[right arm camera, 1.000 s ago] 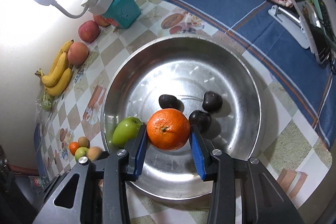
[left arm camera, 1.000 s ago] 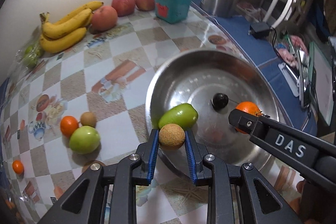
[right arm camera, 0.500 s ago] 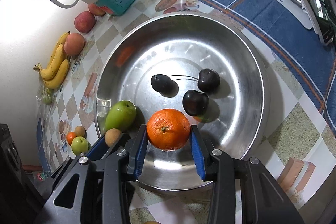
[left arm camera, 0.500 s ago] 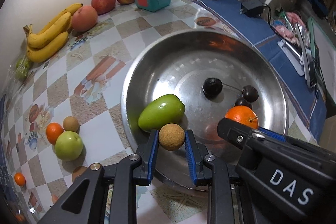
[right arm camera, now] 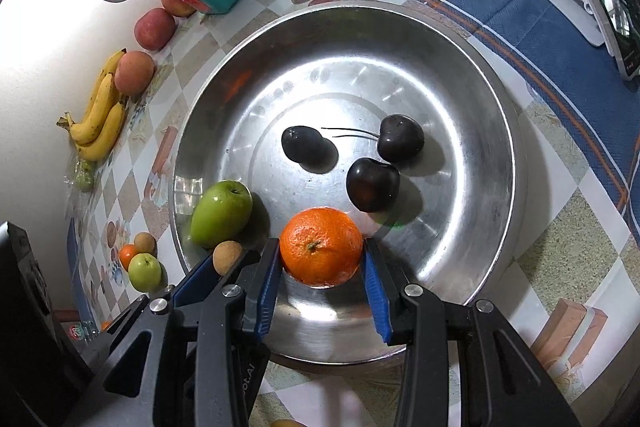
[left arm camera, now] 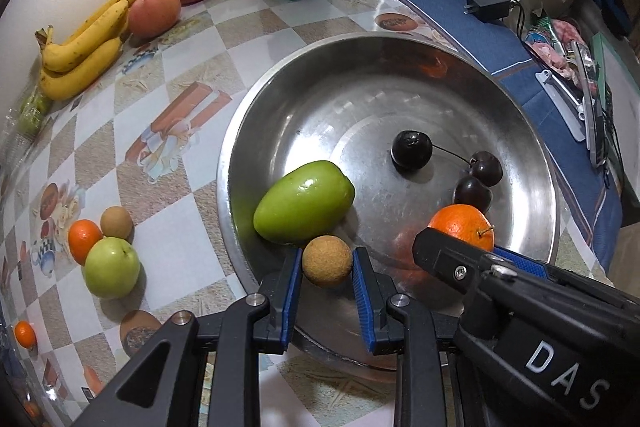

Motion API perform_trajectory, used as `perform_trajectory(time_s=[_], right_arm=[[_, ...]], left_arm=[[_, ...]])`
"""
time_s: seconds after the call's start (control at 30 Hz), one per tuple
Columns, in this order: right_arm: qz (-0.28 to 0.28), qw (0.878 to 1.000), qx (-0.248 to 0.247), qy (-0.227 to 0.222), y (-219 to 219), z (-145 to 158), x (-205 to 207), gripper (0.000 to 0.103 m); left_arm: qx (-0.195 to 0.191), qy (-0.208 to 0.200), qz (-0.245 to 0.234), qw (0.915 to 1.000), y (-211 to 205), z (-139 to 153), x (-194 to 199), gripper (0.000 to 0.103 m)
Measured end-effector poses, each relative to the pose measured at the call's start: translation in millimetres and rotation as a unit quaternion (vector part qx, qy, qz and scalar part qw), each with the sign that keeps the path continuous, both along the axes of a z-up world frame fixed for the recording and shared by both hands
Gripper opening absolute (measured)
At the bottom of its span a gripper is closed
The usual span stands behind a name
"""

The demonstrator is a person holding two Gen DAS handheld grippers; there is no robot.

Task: Organize fruits
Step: 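Open the left tool dropping the kiwi while the right tool releases the orange into the bowl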

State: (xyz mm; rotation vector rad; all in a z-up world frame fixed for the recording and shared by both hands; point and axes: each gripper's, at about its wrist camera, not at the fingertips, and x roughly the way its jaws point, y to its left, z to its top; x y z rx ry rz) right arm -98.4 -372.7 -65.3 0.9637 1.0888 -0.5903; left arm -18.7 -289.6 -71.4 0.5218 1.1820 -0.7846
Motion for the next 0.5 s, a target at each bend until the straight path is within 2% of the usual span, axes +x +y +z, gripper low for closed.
perform_trajectory(time_s=[0.5], right_arm=[[-0.001, 1.000, -0.001, -0.002, -0.5, 0.9, 0.8, 0.044]], left_arm=[[-0.010, 0.023, 0.006, 0.9997, 1.7, 2.6, 4.9, 0.032]])
